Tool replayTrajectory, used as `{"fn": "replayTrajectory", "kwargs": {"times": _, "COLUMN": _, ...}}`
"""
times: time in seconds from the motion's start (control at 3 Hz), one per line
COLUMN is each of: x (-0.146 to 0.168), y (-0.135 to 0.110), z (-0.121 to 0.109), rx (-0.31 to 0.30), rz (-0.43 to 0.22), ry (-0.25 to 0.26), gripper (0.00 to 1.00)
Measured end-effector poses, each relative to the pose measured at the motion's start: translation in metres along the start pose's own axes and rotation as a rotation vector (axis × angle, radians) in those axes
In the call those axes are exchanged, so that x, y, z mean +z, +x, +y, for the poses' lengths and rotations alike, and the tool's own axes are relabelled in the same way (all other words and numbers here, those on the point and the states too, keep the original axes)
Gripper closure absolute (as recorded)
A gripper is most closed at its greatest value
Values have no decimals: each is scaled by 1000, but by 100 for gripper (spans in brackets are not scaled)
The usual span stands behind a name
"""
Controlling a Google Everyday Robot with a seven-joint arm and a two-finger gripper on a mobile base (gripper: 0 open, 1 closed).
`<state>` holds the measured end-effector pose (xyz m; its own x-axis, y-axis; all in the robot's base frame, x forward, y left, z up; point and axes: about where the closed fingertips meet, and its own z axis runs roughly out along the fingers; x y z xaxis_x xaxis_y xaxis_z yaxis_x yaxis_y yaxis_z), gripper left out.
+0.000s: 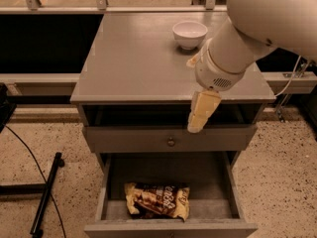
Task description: Pick brown chip bag from middle drawer and place on counter
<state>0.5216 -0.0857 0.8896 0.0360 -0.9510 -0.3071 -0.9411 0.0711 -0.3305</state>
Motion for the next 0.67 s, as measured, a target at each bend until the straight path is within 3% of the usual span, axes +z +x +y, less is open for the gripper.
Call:
{"fn": "replayTrajectory", "kwargs": {"times": 0.33, "x": -4, "y": -8, "z": 5, "rx": 3, "rz": -7, "ry": 43, "gripper": 0}}
{"fn": "replayTrajectory", "kwargs": {"times": 0.67, "x": -17, "y": -33, "z": 31, "rx": -30, "rz": -25, "ry": 82, "gripper": 0}}
